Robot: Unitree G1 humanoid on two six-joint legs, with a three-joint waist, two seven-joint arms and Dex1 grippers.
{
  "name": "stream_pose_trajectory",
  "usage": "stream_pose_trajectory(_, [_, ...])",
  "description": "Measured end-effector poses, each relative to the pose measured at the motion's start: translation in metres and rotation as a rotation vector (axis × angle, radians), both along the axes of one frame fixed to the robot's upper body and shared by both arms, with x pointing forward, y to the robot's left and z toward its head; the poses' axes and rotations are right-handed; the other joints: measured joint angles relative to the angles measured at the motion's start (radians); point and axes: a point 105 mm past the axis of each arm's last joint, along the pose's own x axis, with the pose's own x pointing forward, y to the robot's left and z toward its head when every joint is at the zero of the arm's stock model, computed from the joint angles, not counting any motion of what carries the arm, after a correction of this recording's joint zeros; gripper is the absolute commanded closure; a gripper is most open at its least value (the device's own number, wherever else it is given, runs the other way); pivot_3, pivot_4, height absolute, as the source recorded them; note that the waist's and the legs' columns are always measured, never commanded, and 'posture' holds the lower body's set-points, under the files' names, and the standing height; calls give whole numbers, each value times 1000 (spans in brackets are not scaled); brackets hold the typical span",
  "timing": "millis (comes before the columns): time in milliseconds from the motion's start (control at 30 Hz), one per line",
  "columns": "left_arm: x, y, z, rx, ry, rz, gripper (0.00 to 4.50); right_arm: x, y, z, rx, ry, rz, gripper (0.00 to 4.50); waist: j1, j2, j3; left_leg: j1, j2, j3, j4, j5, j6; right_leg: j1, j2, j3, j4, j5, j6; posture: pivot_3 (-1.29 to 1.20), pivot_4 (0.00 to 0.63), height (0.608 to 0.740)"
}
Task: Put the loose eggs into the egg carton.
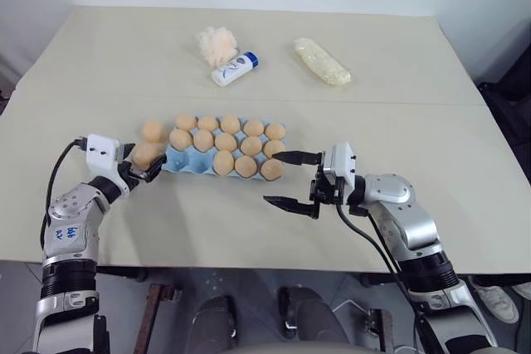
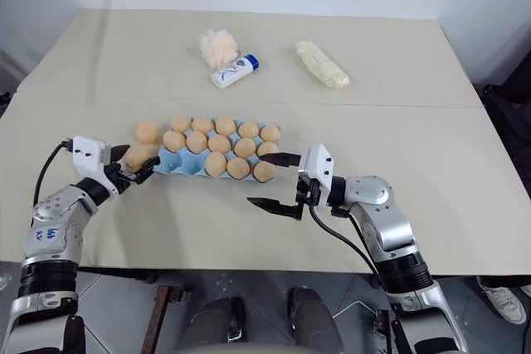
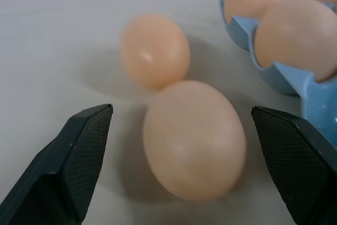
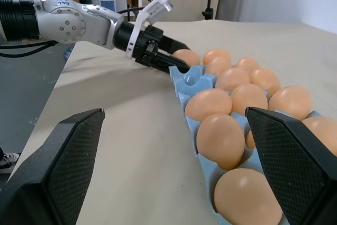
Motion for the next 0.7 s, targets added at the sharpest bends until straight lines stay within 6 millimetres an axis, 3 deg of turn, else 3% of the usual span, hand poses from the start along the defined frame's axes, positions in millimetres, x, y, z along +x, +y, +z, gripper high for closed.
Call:
stream_pose_trajectory(33, [-1, 0, -2, -2, 10, -2, 6, 0, 0, 0, 0, 0, 0, 0, 0, 0, 0, 0, 0, 0, 0, 0, 0, 0, 0, 0, 0, 0, 0, 0, 150, 740])
stream_pose_trajectory(133, [-4, 0, -7, -2, 28, -5, 574, 0, 0, 0, 0, 0, -1, 0, 0, 0, 0, 1, 0, 0, 0, 0, 0, 0, 0, 0, 1, 0, 0, 0, 150, 740])
stream_pose_trajectory(333, [-9, 4, -7, -4, 24, 4, 2380, 0, 0, 0, 2, -1, 0, 0, -1, 0, 0, 1, 0, 0, 0, 1, 0, 0, 0, 0, 1, 0, 0, 0, 150, 740])
stream_pose_trajectory(567, [-37, 19, -7, 25, -6, -11, 2380, 0, 1, 0, 5, 1, 1, 0, -3, 0, 0, 1, 0, -1, -2, 0, -1, 0, -1, 0, 0, 0, -1, 0, 150, 740])
stream_pose_trajectory(700, [-57, 6, 7, 69, -98, -128, 2380, -1, 2, -2, 5, 7, 3, 0, 0, 0, 0, 0, 0, -2, -2, 0, -1, 0, -2, -1, -1, 0, -1, 0, 150, 740])
